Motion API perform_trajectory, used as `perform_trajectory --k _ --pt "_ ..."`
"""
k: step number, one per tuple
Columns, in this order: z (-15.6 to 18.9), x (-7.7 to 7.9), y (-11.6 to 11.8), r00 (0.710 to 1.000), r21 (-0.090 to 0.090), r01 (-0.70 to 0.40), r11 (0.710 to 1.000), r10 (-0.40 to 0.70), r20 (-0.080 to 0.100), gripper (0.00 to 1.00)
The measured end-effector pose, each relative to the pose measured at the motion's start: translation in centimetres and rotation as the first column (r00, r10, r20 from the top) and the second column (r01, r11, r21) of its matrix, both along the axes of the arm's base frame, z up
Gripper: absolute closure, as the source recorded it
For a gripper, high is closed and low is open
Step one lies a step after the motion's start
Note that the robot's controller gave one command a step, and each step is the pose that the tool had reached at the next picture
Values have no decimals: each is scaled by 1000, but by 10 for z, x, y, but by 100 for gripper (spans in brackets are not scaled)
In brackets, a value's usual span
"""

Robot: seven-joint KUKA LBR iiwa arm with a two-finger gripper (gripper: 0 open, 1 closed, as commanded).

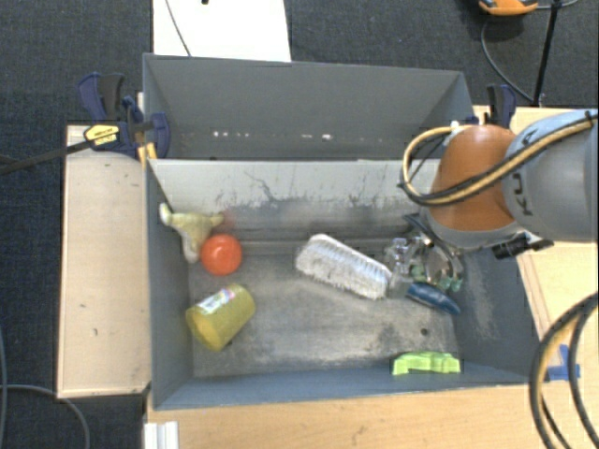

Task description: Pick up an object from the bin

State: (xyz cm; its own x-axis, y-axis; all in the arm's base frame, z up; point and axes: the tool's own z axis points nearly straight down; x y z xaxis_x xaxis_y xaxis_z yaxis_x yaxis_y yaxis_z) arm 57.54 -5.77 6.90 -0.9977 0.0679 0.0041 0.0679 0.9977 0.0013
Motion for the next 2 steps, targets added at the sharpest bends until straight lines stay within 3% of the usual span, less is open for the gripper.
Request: perform_trajectory --k 1,2 --pt "0 0 0 1000 0 -1 1000 1 0 100" --pt "52 0 -21 1000 0 -5 1000 5 -5 100"
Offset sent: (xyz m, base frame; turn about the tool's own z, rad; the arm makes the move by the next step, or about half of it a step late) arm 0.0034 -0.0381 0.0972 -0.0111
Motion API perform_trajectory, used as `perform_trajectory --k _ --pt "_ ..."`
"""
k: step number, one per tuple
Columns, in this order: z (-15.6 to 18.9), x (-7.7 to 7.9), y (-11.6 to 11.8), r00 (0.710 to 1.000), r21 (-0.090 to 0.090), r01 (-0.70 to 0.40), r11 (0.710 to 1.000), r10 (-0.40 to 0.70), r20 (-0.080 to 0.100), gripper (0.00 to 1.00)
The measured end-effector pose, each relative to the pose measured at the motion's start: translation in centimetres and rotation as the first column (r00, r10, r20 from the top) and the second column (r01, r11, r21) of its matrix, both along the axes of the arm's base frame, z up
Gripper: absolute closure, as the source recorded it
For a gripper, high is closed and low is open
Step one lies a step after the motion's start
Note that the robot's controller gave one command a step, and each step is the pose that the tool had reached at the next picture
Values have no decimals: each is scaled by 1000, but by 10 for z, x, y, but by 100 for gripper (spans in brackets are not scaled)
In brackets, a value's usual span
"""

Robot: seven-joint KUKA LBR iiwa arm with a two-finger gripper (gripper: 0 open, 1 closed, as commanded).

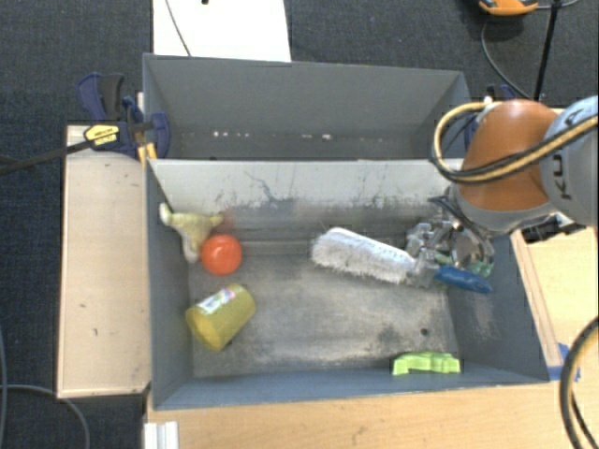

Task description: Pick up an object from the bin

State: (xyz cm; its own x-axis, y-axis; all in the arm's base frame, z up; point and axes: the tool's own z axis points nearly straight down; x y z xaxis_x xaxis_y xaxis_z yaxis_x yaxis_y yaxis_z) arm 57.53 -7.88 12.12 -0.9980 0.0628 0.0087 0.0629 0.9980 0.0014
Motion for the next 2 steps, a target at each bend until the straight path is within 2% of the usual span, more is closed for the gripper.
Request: perform_trajectory --k 1,2 --pt "62 -6 10 999 -2 44 999 -44 5 100" --pt "101 -1 14 999 -2 42 999 -42 17 100"
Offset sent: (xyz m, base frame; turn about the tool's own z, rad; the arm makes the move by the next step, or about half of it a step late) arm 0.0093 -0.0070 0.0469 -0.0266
